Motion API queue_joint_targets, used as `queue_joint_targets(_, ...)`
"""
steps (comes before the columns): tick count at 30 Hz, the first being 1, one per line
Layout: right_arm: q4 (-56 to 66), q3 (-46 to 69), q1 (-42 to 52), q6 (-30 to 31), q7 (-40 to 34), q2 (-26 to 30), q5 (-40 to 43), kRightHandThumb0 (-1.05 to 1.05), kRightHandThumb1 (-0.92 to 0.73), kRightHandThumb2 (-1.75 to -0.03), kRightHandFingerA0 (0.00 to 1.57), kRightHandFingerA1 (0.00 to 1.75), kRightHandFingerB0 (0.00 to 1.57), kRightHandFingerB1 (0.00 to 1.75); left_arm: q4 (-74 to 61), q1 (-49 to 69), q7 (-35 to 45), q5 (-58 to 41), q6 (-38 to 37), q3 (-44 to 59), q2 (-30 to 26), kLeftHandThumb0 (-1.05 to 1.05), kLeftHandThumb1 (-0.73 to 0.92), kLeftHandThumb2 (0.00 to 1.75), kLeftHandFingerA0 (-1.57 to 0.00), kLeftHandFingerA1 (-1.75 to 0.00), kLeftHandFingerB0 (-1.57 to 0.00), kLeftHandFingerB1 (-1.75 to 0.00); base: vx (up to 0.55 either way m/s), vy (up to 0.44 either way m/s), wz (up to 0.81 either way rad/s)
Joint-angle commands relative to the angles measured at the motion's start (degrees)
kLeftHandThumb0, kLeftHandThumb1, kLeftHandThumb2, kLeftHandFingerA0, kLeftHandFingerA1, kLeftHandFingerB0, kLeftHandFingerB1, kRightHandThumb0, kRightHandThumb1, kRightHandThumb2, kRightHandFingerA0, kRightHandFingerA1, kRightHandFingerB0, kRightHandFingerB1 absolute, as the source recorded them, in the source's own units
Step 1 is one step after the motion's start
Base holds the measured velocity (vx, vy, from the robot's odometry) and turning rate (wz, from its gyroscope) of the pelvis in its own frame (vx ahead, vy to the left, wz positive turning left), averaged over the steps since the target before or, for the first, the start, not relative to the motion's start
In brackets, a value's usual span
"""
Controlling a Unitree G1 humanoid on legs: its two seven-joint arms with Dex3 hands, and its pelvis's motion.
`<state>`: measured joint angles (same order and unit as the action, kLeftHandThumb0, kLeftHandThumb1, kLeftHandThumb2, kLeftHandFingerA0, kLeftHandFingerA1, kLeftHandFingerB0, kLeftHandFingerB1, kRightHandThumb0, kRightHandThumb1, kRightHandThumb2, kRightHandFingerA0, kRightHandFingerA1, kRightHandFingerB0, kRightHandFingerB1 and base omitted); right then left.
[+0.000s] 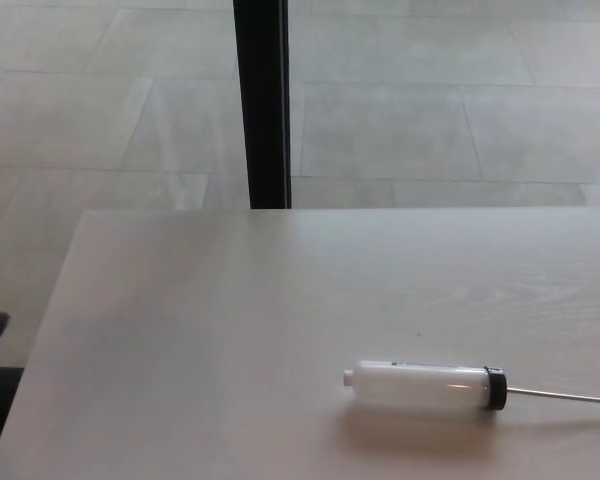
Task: The robot uses its left hand to lift the air pump kept on the middle of the desk and use the right hand to pull out the handle
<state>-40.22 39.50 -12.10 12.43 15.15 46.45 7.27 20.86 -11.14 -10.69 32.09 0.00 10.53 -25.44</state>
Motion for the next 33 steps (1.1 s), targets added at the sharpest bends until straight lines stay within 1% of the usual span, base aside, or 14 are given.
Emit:
queue_joint_targets(1, -15.63, 26.14, 7.93, -6.69, -11.01, 2.05, 17.06, -0.75, -0.63, -1.03, 0.01, 0.34, 0.01, 0.25, 29.18, 12.12, 7.24, -44.82, 8.04, 45.80, 0.52, -0.44, 0.74, 0.61, -0.60, -0.75, -0.33, -0.53, 0.00, 0.000, 0.00)
queue_joint_targets(6, -19.46, 28.05, 6.53, -8.43, -15.57, -3.53, 19.40, -0.73, -0.62, -1.00, 0.02, 0.41, 0.02, 0.34, 32.60, 12.80, 6.39, -47.64, 12.30, 50.46, 3.22, -0.36, 0.79, 0.63, -0.53, -0.76, -0.40, -0.58, 0.00, 0.000, 0.00)
queue_joint_targets(7, -19.94, 28.79, 5.93, -8.52, -16.66, -4.38, 20.08, -0.68, -0.80, -0.63, 0.04, 0.44, 0.14, 0.34, 32.45, 13.03, 6.25, -47.62, 12.28, 50.71, 3.80, -0.36, 0.81, 0.65, -0.51, -0.74, -0.39, -0.60, 0.00, 0.000, 0.00)
queue_joint_targets(8, -20.06, 29.53, 5.16, -8.78, -17.62, -5.60, 20.87, -0.69, -0.62, -1.00, 0.01, 0.46, 0.04, 0.38, 32.24, 13.15, 6.45, -48.15, 13.00, 51.50, 4.18, -0.39, 0.83, 0.64, -0.50, -0.75, -0.37, -0.60, 0.00, 0.000, 0.00)
queue_joint_targets(17, -20.64, 27.45, 2.23, -5.32, -18.53, -9.80, 18.95, -0.77, -0.68, -1.01, 0.04, 0.57, 0.03, 0.31, 36.34, 11.85, 8.47, -47.99, 14.42, 54.41, 3.67, -0.34, 0.83, 0.65, -0.51, -0.76, -0.35, -0.59, 0.00, 0.000, 0.00)
queue_joint_targets(18, -21.10, 26.94, 1.82, -4.61, -19.71, -9.47, 18.18, -0.76, -0.88, -0.67, 0.10, 0.77, 0.06, 0.38, 35.99, 12.53, 9.58, -47.44, 14.64, 54.00, 4.00, -0.36, 0.85, 0.65, -0.45, -0.71, -0.29, -0.55, 0.00, 0.000, 0.00)
queue_joint_targets(19, -20.94, 27.22, 1.55, -4.55, -20.24, -9.86, 18.31, -0.76, -0.89, -0.67, 0.10, 0.79, 0.05, 0.42, 35.94, 12.81, 9.96, -47.22, 15.09, 54.11, 3.94, -0.33, 0.63, 1.05, -0.43, -0.70, -0.21, -0.57, 0.00, 0.000, 0.00)
queue_joint_targets(21, -20.87, 27.23, 1.95, -3.34, -19.71, -10.10, 18.11, -0.78, -0.91, -0.67, 0.13, 0.81, 0.03, 0.39, 36.68, 12.65, 10.05, -47.03, 15.89, 54.73, 3.20, -0.37, 0.87, 0.66, -0.43, -0.67, -0.28, -0.52, 0.00, 0.000, 0.00)
queue_joint_targets(22, -20.36, 27.63, 2.36, -2.21, -19.81, -10.30, 18.19, -0.80, -0.91, -0.67, 0.17, 0.93, 0.03, 0.42, 37.47, 12.48, 10.04, -46.70, 15.93, 54.93, 2.76, -0.34, 0.65, 1.07, -0.45, -0.71, -0.21, -0.57, 0.00, 0.000, 0.00)
queue_joint_targets(23, -19.85, 28.48, 2.55, -1.87, -19.63, -10.73, 18.85, -0.80, -0.72, -1.09, 0.26, 0.78, 0.01, 0.40, 37.35, 12.39, 10.29, -46.83, 15.93, 55.33, 2.82, -0.34, 0.65, 1.07, -0.45, -0.71, -0.21, -0.57, 0.00, 0.000, 0.00)
queue_joint_targets(24, -20.30, 29.00, 2.49, -1.63, -18.77, -10.76, 19.45, -0.77, -0.73, -1.09, 0.20, 0.70, 0.00, 0.35, 37.33, 12.11, 10.29, -46.72, 15.79, 55.47, 2.84, -0.38, 0.87, 0.66, -0.48, -0.74, -0.32, -0.55, 0.00, 0.000, 0.00)
queue_joint_targets(26, -21.23, 29.78, 2.19, -2.24, -18.04, -11.17, 20.16, -0.77, -0.92, -0.69, 0.15, 0.80, 0.01, 0.30, 37.34, 11.70, 10.70, -46.62, 15.88, 55.76, 2.58, -0.38, 0.87, 0.66, -0.47, -0.75, -0.33, -0.56, 0.00, 0.000, 0.00)
queue_joint_targets(29, -21.36, 30.05, 1.89, -1.28, -18.37, -11.61, 20.05, -0.80, -0.74, -1.10, 0.28, 0.80, 0.01, 0.38, 37.69, 11.29, 12.06, -46.56, 16.12, 56.11, 2.20, -0.37, 0.86, 0.66, -0.46, -0.71, -0.30, -0.55, 0.00, 0.000, 0.00)
queue_joint_targets(33, -20.51, 28.51, 2.10, -0.88, -15.79, -12.69, 18.83, -0.73, -0.91, -0.68, 0.29, 1.01, 0.07, 0.30, 41.39, 10.98, 10.42, -42.05, 13.62, 52.57, 2.02, -0.39, 0.82, 0.64, -0.56, -0.73, -0.42, -0.56, 0.00, 0.000, 0.00)
